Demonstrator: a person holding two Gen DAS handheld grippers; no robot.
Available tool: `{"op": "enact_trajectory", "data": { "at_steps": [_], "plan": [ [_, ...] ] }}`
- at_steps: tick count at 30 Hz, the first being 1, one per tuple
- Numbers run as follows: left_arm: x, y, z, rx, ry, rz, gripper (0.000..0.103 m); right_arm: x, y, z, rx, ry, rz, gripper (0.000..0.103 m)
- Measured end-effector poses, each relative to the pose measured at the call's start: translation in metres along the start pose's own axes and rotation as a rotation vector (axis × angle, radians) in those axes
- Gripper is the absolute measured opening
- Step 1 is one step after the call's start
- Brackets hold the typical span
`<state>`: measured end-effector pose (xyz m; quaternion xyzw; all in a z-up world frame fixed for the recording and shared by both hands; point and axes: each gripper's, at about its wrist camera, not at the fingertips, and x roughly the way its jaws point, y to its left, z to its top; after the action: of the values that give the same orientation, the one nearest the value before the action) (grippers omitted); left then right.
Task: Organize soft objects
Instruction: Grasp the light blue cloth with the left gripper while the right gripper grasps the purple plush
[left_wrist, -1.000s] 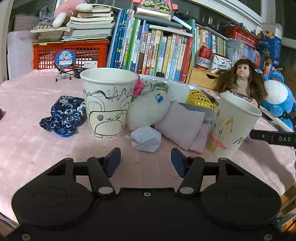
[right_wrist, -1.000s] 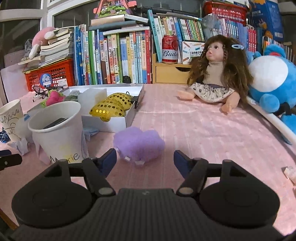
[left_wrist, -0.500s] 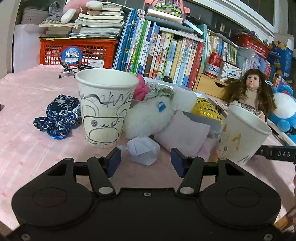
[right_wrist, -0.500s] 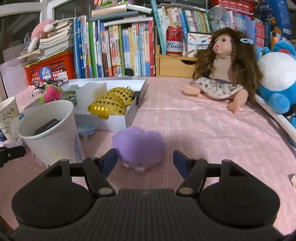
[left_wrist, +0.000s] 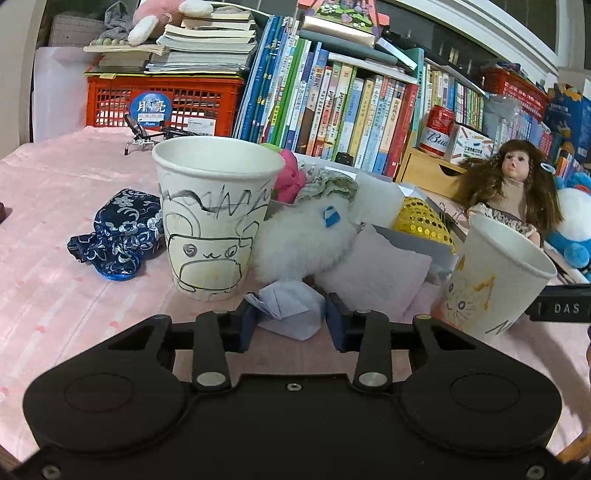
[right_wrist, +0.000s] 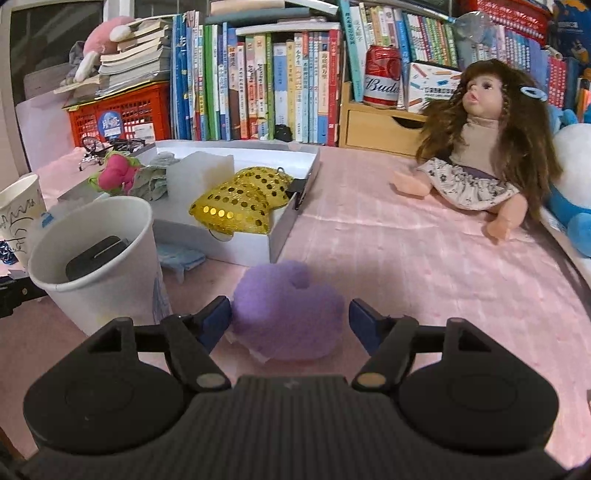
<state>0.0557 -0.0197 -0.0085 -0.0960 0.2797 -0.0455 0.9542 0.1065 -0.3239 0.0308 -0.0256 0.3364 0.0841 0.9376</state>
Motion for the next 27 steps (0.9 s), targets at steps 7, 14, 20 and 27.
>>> {"op": "enact_trajectory", "data": {
  "at_steps": [7, 14, 20, 27],
  "plan": [
    [-0.007, -0.001, -0.003, 0.011, 0.010, -0.014, 0.037, 0.004, -0.002, -0.001, 0.011, 0.012, 0.040, 0.070],
    [-0.017, -0.002, -0.005, 0.028, 0.017, -0.040, 0.037, -0.004, 0.001, -0.006, -0.004, 0.004, 0.030, 0.067],
    [-0.028, -0.001, -0.008, 0.046, 0.042, -0.084, 0.037, -0.019, 0.000, -0.011, -0.010, 0.008, 0.015, 0.067],
    [-0.042, -0.006, -0.016, 0.106, 0.042, -0.113, 0.038, -0.048, 0.006, -0.029, -0.034, -0.002, 0.036, 0.068]
  ]
}}
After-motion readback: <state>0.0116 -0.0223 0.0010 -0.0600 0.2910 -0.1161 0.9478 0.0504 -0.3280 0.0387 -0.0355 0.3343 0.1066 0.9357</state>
